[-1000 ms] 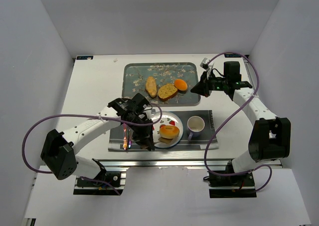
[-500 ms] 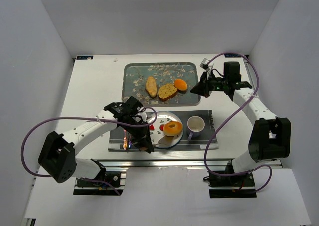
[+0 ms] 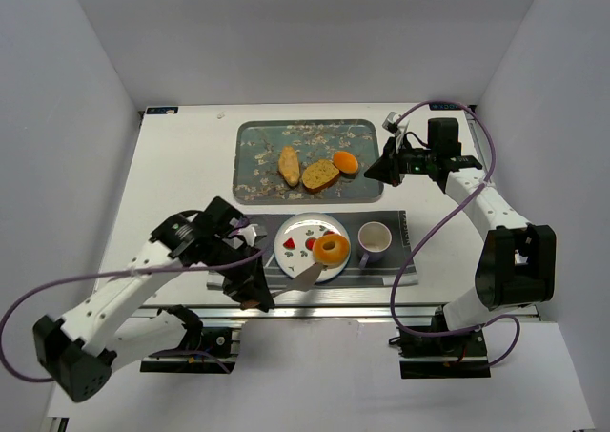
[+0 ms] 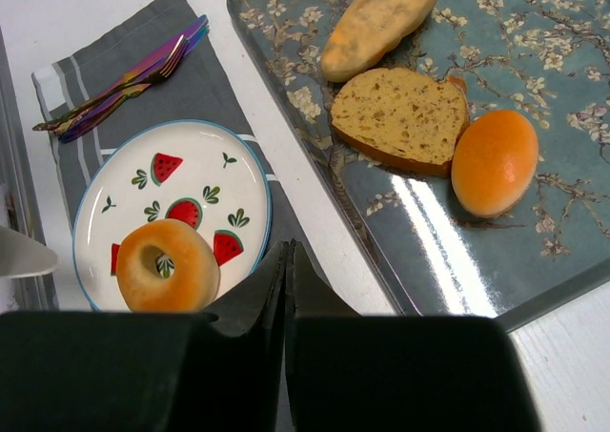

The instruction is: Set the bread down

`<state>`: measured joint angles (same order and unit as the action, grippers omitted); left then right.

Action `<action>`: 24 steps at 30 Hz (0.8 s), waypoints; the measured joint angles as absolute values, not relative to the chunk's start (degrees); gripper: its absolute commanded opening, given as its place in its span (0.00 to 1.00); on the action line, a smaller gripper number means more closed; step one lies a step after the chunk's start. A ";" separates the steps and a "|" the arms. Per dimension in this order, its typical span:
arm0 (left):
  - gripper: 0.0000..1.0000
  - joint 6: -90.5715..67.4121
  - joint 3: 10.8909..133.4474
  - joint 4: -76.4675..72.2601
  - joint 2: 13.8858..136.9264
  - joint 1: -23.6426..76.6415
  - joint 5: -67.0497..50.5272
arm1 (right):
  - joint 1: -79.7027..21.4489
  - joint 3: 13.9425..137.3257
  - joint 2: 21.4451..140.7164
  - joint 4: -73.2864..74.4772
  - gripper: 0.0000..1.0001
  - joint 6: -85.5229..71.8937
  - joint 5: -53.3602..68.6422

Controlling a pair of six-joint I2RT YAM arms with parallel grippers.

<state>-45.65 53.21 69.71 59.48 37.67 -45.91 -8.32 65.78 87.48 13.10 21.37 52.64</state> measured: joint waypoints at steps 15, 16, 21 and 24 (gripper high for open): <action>0.00 -48.42 58.00 56.47 57.93 15.07 -15.62 | -8.32 65.78 87.48 12.88 0.03 21.02 54.08; 0.00 -45.82 57.84 54.72 59.68 10.66 -15.33 | -8.32 65.78 87.48 12.91 0.03 21.21 54.28; 0.00 -31.40 57.65 43.24 70.78 -12.53 -14.06 | -8.32 65.80 87.48 13.56 0.07 22.74 55.99; 0.00 -24.27 57.45 36.71 76.05 -18.24 -13.15 | -8.32 65.80 87.48 13.76 0.08 23.35 56.14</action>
<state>-24.27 57.45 36.71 76.05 -18.24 -13.15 -8.32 65.80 87.48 13.76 23.35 56.14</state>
